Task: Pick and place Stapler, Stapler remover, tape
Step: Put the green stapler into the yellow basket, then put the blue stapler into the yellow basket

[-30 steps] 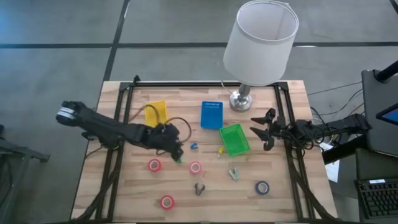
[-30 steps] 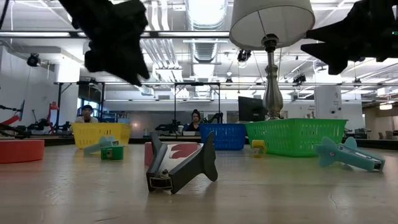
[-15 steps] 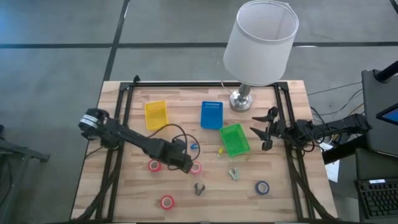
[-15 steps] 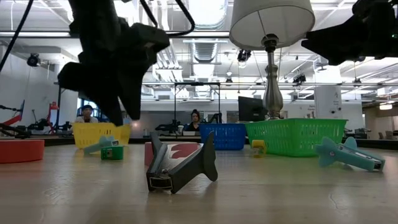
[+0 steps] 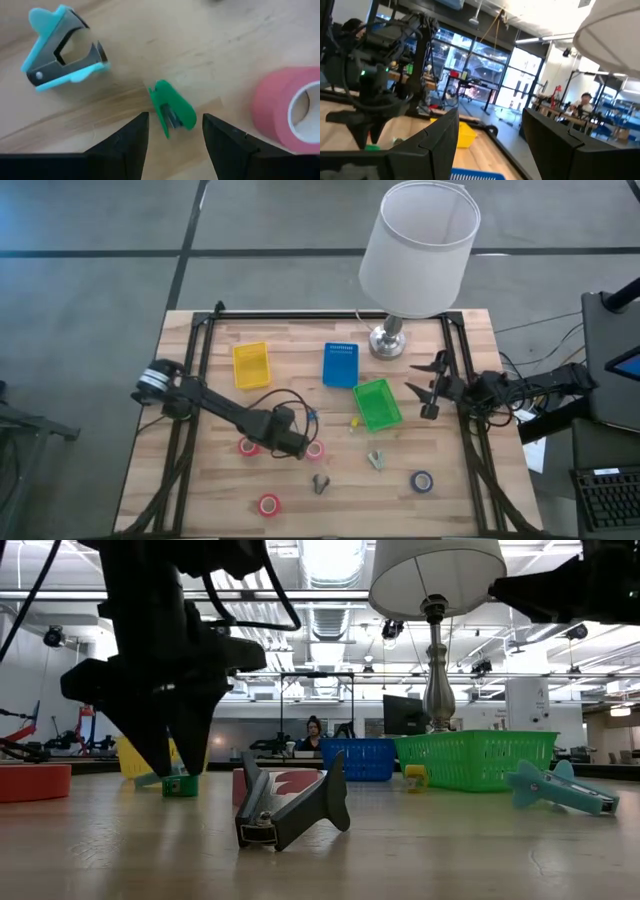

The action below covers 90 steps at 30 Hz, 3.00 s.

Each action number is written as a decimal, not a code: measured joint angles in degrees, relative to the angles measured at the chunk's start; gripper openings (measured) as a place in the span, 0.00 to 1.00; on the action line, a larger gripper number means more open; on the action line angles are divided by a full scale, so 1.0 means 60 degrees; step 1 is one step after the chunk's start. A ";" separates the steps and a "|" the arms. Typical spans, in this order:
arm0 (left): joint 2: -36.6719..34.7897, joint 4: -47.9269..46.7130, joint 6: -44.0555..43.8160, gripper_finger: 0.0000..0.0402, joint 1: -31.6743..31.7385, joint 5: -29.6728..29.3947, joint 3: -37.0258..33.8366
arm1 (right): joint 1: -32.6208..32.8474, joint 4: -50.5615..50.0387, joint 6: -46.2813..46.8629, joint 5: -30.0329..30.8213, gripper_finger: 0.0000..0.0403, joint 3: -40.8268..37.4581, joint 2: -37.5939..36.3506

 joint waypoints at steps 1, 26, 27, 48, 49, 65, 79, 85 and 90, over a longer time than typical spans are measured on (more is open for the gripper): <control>0.0063 0.0018 -0.0001 0.47 0.0000 -0.0095 0.0000 | 0.0000 0.0064 -0.0057 0.0000 0.53 0.0000 0.0000; -0.0720 -0.1117 0.4030 0.14 0.0281 -0.2071 0.0667 | 0.0000 0.0208 0.0152 -0.0019 0.53 0.0000 0.0015; -0.0907 -0.1561 0.4116 0.14 0.0396 -0.2296 0.0744 | -0.0003 0.0208 0.0172 -0.0015 0.53 0.0000 0.0018; -0.2076 -0.3754 0.9770 0.18 0.6471 -0.2685 -0.1026 | -0.0002 0.0121 0.2589 -0.0008 0.53 0.0000 0.0213; -0.2069 -0.3479 1.0080 0.18 0.6639 -0.2614 -0.1159 | -0.0004 0.0121 0.2714 -0.0008 0.53 0.0000 0.0256; -0.1933 -0.1684 1.2354 0.40 0.6929 -0.2665 -0.1814 | 0.0000 0.0205 0.3806 -0.0068 0.53 0.0000 0.1015; -0.2057 -0.2931 1.1418 0.40 0.6658 -0.2866 0.0017 | 0.0000 0.0981 0.4632 -0.0958 0.53 0.0000 0.1327; -0.2521 -0.2664 1.1301 0.33 0.5601 -0.2770 0.0828 | 0.0000 0.0871 0.5240 -0.0962 0.53 0.0310 0.2283; -0.2741 -0.0831 1.1385 0.30 0.4225 -0.1594 0.0709 | 0.0000 0.0116 0.5423 -0.0963 0.53 0.1041 0.3752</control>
